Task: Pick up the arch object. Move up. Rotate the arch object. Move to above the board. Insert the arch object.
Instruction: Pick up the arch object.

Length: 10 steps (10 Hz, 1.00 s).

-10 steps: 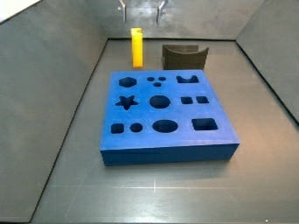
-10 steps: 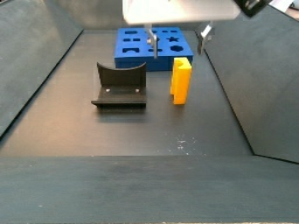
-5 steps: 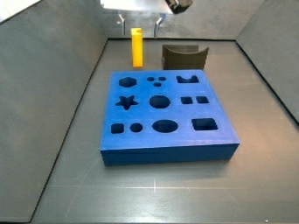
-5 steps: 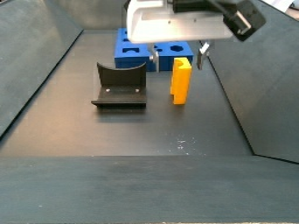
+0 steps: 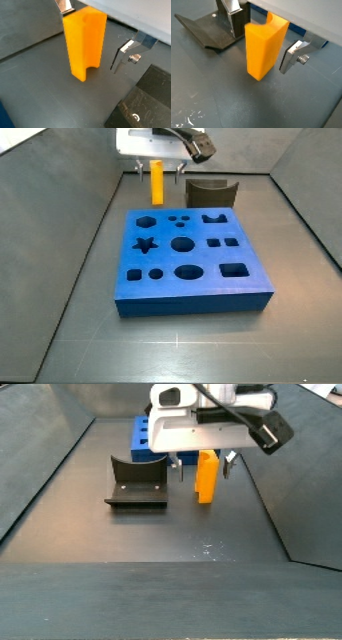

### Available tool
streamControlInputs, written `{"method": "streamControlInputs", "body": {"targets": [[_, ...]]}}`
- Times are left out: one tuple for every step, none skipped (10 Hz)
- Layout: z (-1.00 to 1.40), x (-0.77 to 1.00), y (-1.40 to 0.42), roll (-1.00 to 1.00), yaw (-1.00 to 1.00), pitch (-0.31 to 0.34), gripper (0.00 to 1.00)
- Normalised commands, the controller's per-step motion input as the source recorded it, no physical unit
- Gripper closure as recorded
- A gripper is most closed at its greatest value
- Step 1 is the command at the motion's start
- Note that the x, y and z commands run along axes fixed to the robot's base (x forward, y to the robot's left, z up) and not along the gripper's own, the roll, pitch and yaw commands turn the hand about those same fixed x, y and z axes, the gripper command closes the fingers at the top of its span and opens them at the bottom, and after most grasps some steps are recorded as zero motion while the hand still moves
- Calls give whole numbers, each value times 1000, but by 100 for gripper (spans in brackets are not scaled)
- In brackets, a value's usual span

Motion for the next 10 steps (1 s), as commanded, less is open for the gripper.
{"method": "streamControlInputs", "body": {"targets": [[0, 0, 0, 0, 0, 0, 100], [0, 0, 0, 0, 0, 0, 100], [0, 0, 0, 0, 0, 0, 100], [0, 0, 0, 0, 0, 0, 100], [0, 0, 0, 0, 0, 0, 100], [0, 0, 0, 0, 0, 0, 100], [0, 0, 0, 0, 0, 0, 100], [0, 0, 0, 0, 0, 0, 100], [0, 0, 0, 0, 0, 0, 100], [0, 0, 0, 0, 0, 0, 100]]}}
